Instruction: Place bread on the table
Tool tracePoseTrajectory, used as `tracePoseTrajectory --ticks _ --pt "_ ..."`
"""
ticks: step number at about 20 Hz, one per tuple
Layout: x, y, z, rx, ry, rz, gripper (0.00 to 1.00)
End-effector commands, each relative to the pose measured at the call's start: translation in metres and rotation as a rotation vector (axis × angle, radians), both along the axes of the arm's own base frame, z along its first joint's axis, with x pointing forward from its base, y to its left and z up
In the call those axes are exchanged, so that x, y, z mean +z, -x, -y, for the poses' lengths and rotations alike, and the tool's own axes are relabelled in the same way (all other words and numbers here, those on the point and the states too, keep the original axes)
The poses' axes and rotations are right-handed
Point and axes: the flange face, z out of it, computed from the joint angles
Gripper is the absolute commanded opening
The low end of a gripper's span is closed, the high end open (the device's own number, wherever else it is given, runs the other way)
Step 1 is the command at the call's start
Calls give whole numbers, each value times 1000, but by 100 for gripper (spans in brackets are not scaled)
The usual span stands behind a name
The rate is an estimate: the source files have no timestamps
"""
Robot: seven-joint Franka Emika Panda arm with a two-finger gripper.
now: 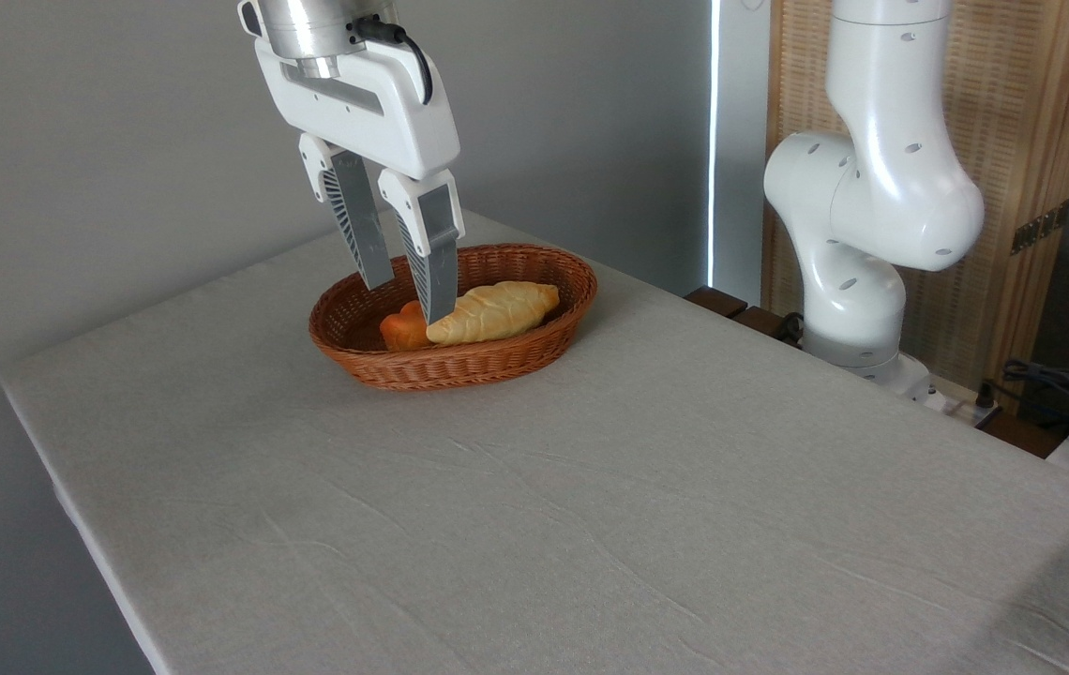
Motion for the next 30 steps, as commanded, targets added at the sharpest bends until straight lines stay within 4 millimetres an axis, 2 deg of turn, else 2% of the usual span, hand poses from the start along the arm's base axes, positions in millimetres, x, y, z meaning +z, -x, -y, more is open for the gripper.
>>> tracePoseTrajectory --ticks 1,12,14,18,21,23,24,25,27,30 --pt "4 2 -1 3 -9 -13 100" --pt "2 2 -1 7 -6 -16 100" --pt "-4 0 3 7 -2 -31 100" --pt "-18 8 16 -20 -8 -57 100" --pt "-31 29 34 -54 -4 -34 100" --pt "-36 63 43 -75 9 -11 100" --pt "-39 73 52 -85 23 -2 100" --pt "-40 80 65 -96 50 -12 100" --pt "-54 90 77 -23 97 -55 100" --pt "-72 105 113 33 143 -50 100"
